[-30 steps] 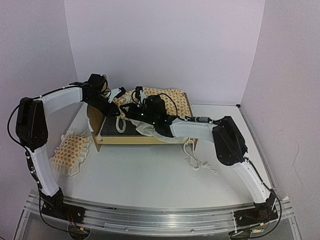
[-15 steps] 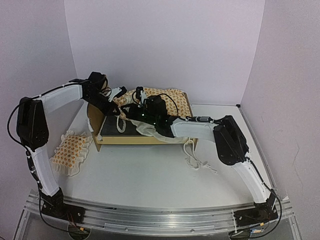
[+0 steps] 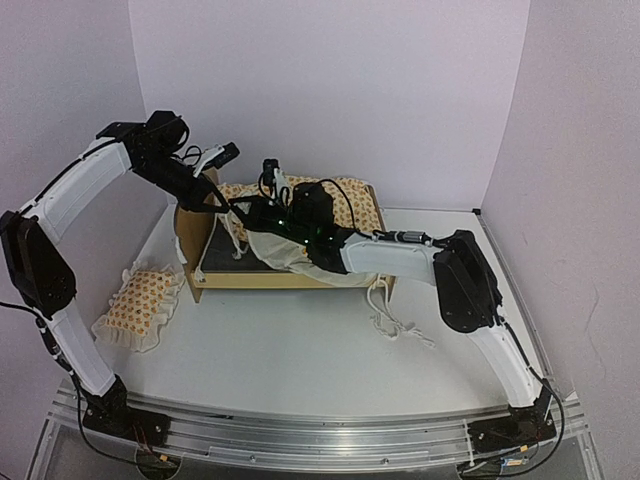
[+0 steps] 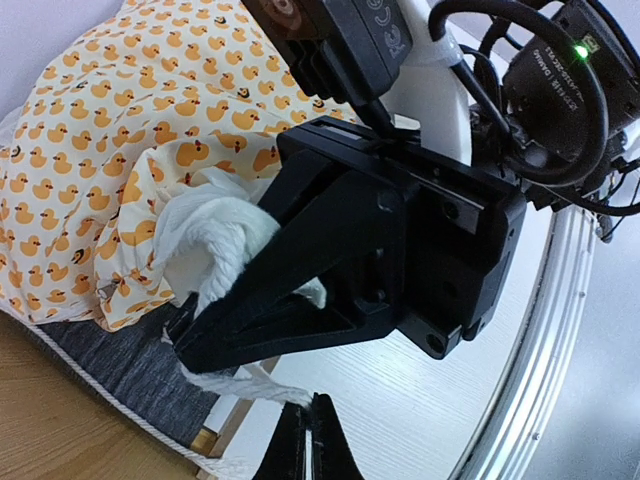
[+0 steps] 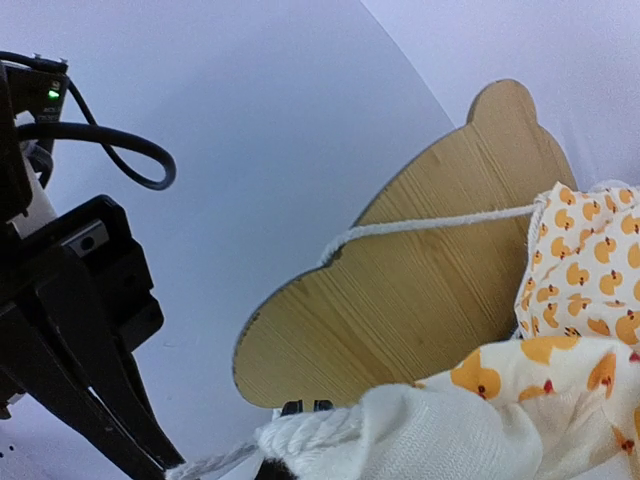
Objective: Set up the pet bed
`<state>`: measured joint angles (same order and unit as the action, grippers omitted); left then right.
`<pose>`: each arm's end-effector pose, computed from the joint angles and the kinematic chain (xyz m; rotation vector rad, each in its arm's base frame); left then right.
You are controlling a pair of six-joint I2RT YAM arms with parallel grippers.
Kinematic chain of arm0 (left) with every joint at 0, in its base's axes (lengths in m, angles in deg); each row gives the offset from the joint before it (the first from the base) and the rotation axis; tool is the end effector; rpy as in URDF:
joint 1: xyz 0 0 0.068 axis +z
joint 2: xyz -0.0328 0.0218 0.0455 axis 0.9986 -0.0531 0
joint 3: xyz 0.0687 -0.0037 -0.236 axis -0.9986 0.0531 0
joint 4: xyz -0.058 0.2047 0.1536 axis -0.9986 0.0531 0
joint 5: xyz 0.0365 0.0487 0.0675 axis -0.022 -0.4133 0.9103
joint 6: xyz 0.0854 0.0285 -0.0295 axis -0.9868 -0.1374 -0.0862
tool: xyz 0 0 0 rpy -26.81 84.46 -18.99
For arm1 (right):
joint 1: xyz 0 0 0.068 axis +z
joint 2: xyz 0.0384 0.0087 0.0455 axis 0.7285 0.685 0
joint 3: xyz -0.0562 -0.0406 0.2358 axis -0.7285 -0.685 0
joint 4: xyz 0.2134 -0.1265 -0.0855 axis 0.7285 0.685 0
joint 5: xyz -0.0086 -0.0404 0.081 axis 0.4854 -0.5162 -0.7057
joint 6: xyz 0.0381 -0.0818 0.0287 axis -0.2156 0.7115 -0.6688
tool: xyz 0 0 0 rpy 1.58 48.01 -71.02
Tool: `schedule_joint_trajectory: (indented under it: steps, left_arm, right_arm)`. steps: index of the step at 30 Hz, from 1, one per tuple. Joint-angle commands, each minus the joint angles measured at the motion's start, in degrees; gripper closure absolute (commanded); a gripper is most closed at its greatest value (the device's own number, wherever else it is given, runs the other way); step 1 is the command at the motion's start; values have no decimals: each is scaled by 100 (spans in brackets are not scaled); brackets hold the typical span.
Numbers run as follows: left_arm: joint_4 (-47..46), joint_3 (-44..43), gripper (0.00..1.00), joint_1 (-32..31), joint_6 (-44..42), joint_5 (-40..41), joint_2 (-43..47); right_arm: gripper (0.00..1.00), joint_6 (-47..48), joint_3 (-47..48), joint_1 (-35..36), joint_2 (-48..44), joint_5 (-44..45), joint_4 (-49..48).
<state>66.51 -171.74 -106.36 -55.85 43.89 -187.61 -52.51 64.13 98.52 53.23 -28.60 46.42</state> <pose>0.3273 -0.1662 0.3173 1.2104 2.1461 -0.6883 0.3667 0.4877 0.2493 -0.3651 1.5098 1.3543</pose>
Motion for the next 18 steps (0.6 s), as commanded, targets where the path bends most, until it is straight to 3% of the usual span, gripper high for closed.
schedule_joint_trajectory:
  steps: [1,8,14,18]
  left_arm:
    - [685,-451,100,-111,56,-1629,431]
    - [927,-575,100,-109,318,-2843,471]
    - [778,-1723,100,-107,539,-3278,442]
    - [746,-1590,100,-107,458,-3437,503]
  right_arm:
    - [100,126,37,-196,-49,283,399]
    - [100,121,-8,-200,-53,215,452]
    - [100,157,117,-196,23,163,495]
    - [100,167,111,-196,40,186,525]
